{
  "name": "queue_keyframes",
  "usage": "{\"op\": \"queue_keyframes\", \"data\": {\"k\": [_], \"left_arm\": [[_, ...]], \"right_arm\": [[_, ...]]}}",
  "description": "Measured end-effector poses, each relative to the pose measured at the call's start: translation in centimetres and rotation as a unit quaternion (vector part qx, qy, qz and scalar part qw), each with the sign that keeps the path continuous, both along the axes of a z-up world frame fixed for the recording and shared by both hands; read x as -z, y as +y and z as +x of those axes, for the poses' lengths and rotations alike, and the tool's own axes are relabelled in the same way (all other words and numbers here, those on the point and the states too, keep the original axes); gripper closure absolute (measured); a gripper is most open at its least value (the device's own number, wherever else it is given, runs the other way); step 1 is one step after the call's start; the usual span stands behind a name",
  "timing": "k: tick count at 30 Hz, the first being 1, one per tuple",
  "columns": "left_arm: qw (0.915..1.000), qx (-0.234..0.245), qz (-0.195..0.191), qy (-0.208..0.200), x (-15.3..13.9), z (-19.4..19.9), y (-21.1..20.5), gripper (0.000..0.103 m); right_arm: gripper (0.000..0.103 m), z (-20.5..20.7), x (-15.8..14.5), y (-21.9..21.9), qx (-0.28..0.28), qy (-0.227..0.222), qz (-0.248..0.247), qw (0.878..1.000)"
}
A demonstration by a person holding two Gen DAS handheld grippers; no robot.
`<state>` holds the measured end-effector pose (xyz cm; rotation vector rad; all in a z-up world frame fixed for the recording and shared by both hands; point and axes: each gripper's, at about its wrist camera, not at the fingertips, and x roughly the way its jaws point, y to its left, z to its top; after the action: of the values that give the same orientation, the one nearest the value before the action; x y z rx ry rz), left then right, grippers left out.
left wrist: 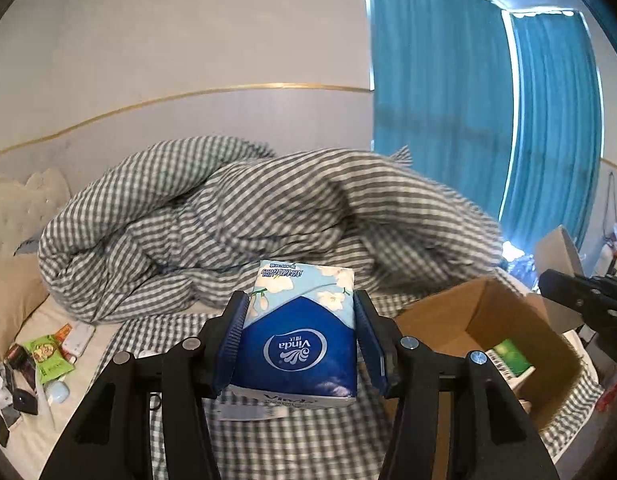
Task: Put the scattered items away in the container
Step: 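Carry the tape roll into the cardboard box and release it while the left tool carries the tissue pack over, then release the Vinda tissue pack into the cardboard box with the left tool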
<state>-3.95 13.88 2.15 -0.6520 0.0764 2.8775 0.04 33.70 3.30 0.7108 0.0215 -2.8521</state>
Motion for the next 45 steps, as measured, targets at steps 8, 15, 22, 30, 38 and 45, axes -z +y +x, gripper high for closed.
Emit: {"op": "queue_keyframes", "data": {"k": [8, 15, 22, 30, 38, 45], "left_arm": [[0.9990, 0.038, 0.022, -0.011, -0.2, 2.0, 5.0, 0.049], [0.9980, 0.059, 0.012, -0.018, 0.6, 2.6, 8.3, 0.049], [0.9975, 0.065, 0.003, -0.025, 1.1, 2.2, 9.8, 0.049], [0.9965, 0.073, -0.004, -0.039, 2.0, 1.2, 11.1, 0.049], [0.9939, 0.094, -0.009, -0.058, 3.6, 0.0, 13.3, 0.049], [0.9874, 0.137, -0.028, -0.073, 5.0, -1.3, 18.2, 0.048]], "right_arm": [[0.097, -0.4, 2.6, 5.8, 0.073, -0.037, 0.007, 0.997], [0.096, -1.3, 5.1, 8.4, 0.096, -0.071, 0.010, 0.993], [0.083, -2.3, 6.3, 9.4, 0.105, -0.089, 0.010, 0.990], [0.009, -1.7, 6.1, 10.9, 0.147, -0.083, 0.004, 0.986], [0.009, -0.6, 5.4, 13.4, 0.167, -0.072, -0.017, 0.983], [0.007, 1.3, 4.3, 16.0, 0.195, -0.056, -0.024, 0.979]]}}
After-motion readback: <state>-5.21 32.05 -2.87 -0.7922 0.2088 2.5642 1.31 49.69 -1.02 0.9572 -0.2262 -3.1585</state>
